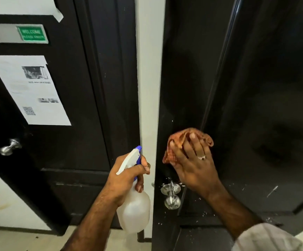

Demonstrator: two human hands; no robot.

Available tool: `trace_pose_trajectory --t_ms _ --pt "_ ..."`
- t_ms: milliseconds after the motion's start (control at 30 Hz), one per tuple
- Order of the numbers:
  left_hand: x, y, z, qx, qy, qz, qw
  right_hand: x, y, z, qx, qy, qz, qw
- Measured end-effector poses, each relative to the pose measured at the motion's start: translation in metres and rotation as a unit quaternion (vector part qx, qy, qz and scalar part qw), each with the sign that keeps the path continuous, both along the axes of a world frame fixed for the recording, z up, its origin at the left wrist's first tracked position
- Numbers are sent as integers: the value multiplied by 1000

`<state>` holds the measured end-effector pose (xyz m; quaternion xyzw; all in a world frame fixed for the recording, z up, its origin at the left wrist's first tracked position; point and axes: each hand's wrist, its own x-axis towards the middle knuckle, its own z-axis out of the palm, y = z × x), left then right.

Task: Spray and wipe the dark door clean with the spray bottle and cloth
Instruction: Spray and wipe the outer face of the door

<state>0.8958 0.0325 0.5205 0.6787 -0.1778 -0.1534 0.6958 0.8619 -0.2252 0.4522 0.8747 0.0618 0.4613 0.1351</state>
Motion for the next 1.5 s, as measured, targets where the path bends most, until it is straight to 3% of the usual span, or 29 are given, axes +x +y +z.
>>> trace_pose_trajectory --t_ms 133,200,333,400,633,733,833,933,1033,1100,1167,1267,1333,1400,1500 --pt "1 -2 -5 -4 33 60 998 38 50 93 131 -121 3 984" --pt "2 -1 -7 -1 41 74 996 43 55 77 81 -97 21 992" --pt "7 10 -10 12 29 67 997 9 6 -19 -108 26 38 993" --pt "8 18 -9 15 30 64 997 2 -13 -22 -128 24 33 991" --pt "12 20 -15 18 45 116 992 52 72 103 95 -142 5 985" --pt "12 15 -13 15 50 116 992 47 68 52 17 -88 22 996" --pt "10 19 -13 10 28 68 997 12 7 -30 -93 -2 41 995" --pt "9 25 -17 17 30 69 997 -10 -41 -39 -109 -5 1 994" --pt "4 22 -18 17 36 81 996 0 -17 -3 15 -70 -22 997" --pt "0 16 -16 12 35 80 996 23 24 25 169 -130 -22 977" --pt "-3 6 -15 16 32 72 997 39 50 34 238 -160 -17 958" --pt "-10 -10 -11 1 29 45 999 28 30 -4 71 -78 33 994" --pt "-14 -22 -7 -2 19 9 1000 2 -9 -36 -31 -18 57 998" --pt "-18 -34 -6 -11 21 -17 1000 -24 -54 -48 -75 7 46 996" --pt "-24 -48 -6 -25 26 -47 998 -53 -124 -46 -59 -47 5 997"
